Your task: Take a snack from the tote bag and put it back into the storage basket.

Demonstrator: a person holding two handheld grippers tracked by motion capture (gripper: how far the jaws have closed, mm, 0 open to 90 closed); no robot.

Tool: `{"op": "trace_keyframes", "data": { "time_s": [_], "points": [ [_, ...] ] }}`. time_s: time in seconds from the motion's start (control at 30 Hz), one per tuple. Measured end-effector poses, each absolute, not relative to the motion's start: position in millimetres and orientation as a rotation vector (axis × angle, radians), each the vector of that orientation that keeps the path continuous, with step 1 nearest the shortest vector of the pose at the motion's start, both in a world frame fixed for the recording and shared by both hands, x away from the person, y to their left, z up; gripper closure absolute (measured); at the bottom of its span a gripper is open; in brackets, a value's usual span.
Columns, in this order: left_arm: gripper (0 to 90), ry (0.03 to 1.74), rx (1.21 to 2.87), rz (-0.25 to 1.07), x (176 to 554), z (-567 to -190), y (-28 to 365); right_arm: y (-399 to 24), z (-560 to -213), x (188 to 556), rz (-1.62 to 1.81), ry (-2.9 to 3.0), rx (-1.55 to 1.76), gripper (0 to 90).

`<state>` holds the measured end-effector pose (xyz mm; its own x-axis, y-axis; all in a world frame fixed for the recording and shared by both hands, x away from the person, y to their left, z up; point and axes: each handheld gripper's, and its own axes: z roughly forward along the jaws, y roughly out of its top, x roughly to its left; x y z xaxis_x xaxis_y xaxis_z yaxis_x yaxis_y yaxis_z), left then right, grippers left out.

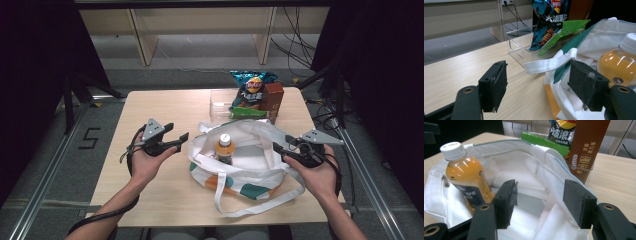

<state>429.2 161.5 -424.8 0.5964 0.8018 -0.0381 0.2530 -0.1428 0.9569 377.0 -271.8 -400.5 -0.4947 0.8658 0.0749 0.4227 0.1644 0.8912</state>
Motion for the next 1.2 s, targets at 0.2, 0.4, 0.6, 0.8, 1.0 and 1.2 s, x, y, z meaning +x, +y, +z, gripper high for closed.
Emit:
{"op": "trace_keyframes", "data": {
  "time_s": [0.2,0.4,0.6,0.8,1.0,1.2],
  "points": [
    [30.0,0.884,1.692,0.605,427.9,-424.8,162.0,-272.6,-405.2,375.6,1.307,1.957,1.141,45.0],
    [29.7,0.873,1.689,0.585,427.3,-425.6,159.3,-276.0,-406.6,374.1,1.289,1.905,1.121,45.7],
    [31.6,0.841,1.693,0.562,422.6,-423.6,155.6,-280.5,-408.7,373.6,1.278,1.884,1.139,45.9],
    [32.6,0.779,1.690,0.510,415.7,-418.5,144.3,-280.5,-408.0,373.6,1.290,1.862,1.140,46.0],
    [33.6,0.735,1.681,0.453,413.7,-414.0,129.8,-282.0,-408.0,369.8,1.293,1.829,1.168,45.9],
    [34.5,0.689,1.716,0.426,413.1,-414.8,112.9,-284.7,-407.4,368.5,1.306,1.820,1.167,45.9]
  ]
}}
